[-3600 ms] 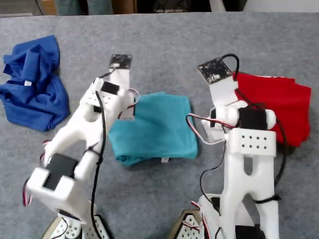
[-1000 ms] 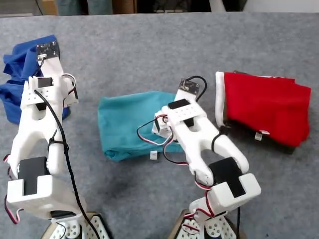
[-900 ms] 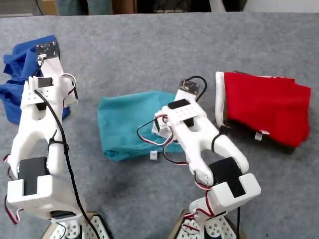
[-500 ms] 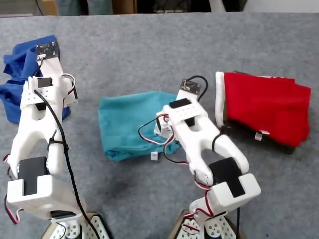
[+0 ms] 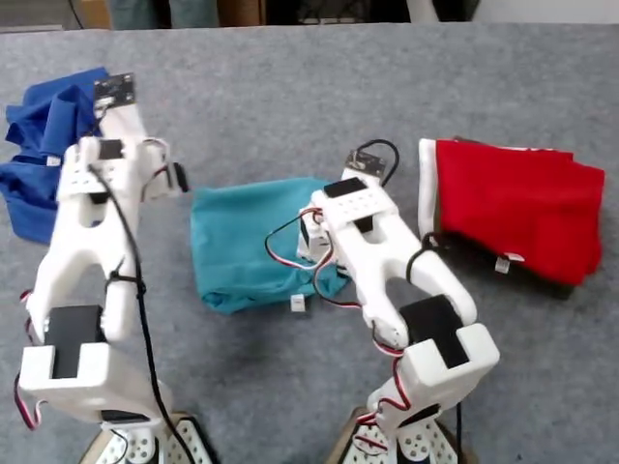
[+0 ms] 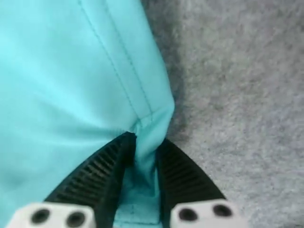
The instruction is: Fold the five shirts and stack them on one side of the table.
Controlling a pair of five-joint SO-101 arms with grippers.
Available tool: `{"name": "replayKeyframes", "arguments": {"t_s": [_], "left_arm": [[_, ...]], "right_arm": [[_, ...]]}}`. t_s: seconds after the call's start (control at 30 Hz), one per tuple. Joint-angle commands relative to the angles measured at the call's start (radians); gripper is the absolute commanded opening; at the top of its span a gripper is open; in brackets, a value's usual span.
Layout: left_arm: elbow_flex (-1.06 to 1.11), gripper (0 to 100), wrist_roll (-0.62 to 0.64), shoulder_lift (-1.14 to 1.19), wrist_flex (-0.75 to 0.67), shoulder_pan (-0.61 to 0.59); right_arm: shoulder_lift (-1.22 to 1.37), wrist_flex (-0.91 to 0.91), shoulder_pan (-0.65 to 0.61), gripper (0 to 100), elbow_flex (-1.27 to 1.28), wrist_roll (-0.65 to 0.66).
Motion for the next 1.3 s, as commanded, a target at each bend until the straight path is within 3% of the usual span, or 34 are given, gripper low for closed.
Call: {"name": "replayKeyframes", "arguments": {"t_s": [0.0, 0.33, 0.5, 0.87, 1.1, 1.27], "left_arm": [[-0.061, 25, 0.032, -0.006, 0.015, 0.071], [0.090, 25, 0.035, -0.002, -0.120, 0.101], [0.117, 25, 0.035, 0.123, -0.203, 0.091], [-0.222, 24, 0.035, 0.419, 0.003, 0.073], [-0.282, 3, -0.002, 0.427, 0.071, 0.142], [-0.278, 3, -0.014, 0.434, 0.071, 0.237]], "right_arm": [[0.001, 0.012, -0.008, 4.2, -0.024, 0.005], [0.001, -0.031, -0.008, 4.2, -0.024, 0.002], [0.001, -0.031, -0.008, 4.2, -0.024, 0.002], [0.001, -0.032, -0.009, 4.2, 0.022, 0.006], [0.001, -0.031, -0.014, 4.2, 0.024, 0.009], [-0.002, -0.009, 0.012, 4.2, 0.007, 0.009]]}}
